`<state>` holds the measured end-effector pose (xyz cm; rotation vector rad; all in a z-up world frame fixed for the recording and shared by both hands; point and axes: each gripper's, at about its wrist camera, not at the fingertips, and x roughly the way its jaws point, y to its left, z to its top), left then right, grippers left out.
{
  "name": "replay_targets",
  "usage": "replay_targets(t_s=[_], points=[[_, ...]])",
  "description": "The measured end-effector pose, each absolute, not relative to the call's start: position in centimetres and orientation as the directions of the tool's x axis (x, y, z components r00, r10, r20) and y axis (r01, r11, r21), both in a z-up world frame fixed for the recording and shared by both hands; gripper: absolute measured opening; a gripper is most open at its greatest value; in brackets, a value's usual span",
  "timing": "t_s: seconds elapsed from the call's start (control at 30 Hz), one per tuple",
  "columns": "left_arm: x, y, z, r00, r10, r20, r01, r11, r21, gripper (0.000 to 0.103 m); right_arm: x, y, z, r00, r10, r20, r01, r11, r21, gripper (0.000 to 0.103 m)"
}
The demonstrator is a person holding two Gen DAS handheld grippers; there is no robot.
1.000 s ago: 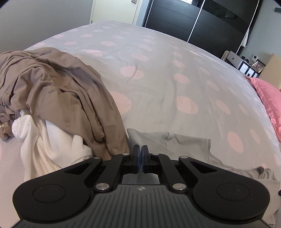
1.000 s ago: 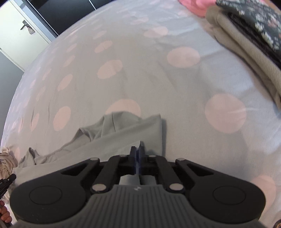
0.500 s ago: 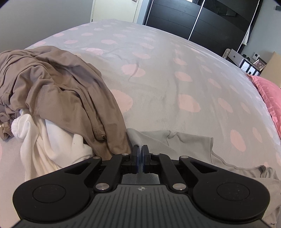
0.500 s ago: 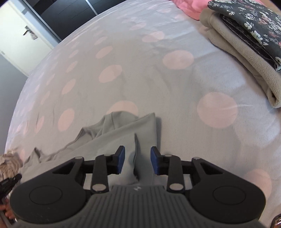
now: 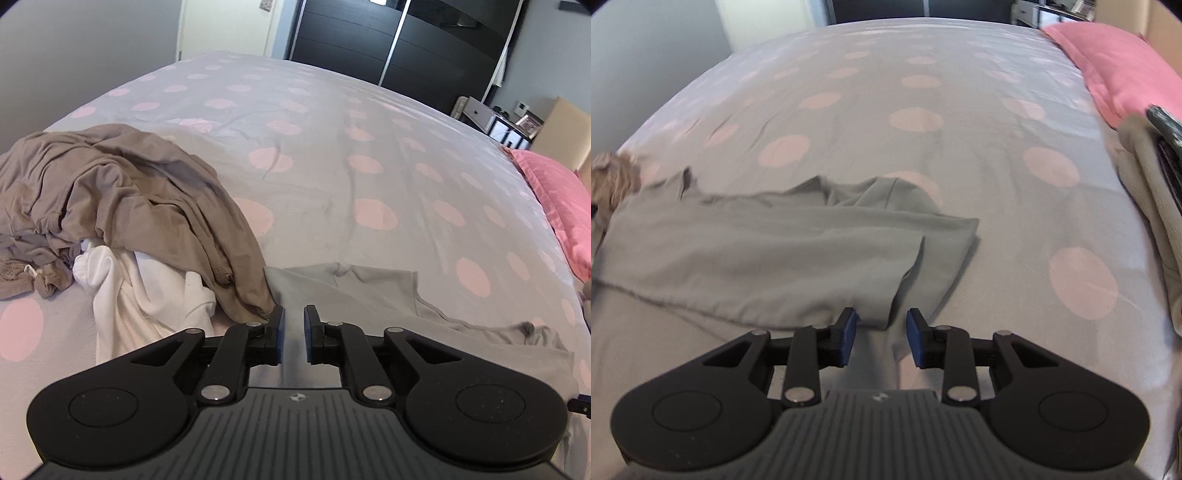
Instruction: Fold clothes
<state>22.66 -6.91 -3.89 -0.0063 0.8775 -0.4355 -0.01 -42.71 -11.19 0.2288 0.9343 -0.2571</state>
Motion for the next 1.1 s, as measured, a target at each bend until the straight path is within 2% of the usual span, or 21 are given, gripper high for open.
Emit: replay_targets(t_s=[0.13, 0.27, 0.4, 0.53, 0.63, 0.73, 0.9, 0.97, 1.1], points=[[21.9, -6.7, -4.1, 0.549, -0.355, -0.757, 0.389, 0.910, -0.145, 0.012, -0.1, -41.4, -11.7, 0.571, -0.155, -0.806, 0.256, 0.967, -0.005, 0.032], [21.6, -5.7, -4.6, 0.533, -0.326, -0.781, 0.364, 0.922, -0.136, 0.012, 0.2, -40.8, -11.7, 0.557, -0.210, -0.803, 0.246, 0.966, -0.082, 0.006], [21.5, -4.5, -4.3, 0.529, -0.313, -0.789, 0.333, 0.931, -0.147, 0.012, -0.2, -41.4, -10.1, 0.569, -0.194, -0.799, 0.270, 0.962, -0.040, 0.005], [21.0, -3.7, -3.8, 0.533, -0.311, -0.787, 0.333, 0.932, -0.143, 0.012, -0.2, -42.0, -9.3, 0.522, -0.151, -0.840, 0.297, 0.955, 0.014, 0.004], [20.6, -3.3, -3.6, 0.533, -0.307, -0.789, 0.334, 0.933, -0.137, 0.012, 0.0, -42.4, -9.9, 0.464, -0.178, -0.868, 0.346, 0.938, -0.007, 0.004], [20.4, -2.9, -3.2, 0.533, -0.303, -0.790, 0.331, 0.934, -0.135, 0.012, -0.1, -42.8, -10.0, 0.461, -0.200, -0.865, 0.384, 0.923, -0.009, 0.009], [20.0, -2.2, -3.0, 0.536, -0.297, -0.791, 0.328, 0.936, -0.129, 0.015, -0.5, -44.3, -9.4, 0.516, -0.060, -0.854, 0.442, 0.873, 0.206, 0.011], [20.0, -1.8, -3.2, 0.531, -0.286, -0.797, 0.320, 0.939, -0.124, 0.015, -0.3, -44.8, -9.8, 0.522, -0.008, -0.853, 0.486, 0.825, 0.290, 0.019], [19.9, -1.2, -3.5, 0.524, -0.269, -0.808, 0.305, 0.945, -0.116, 0.015, 0.4, -45.5, -11.2, 0.510, 0.023, -0.860, 0.576, 0.733, 0.362, 0.020]])
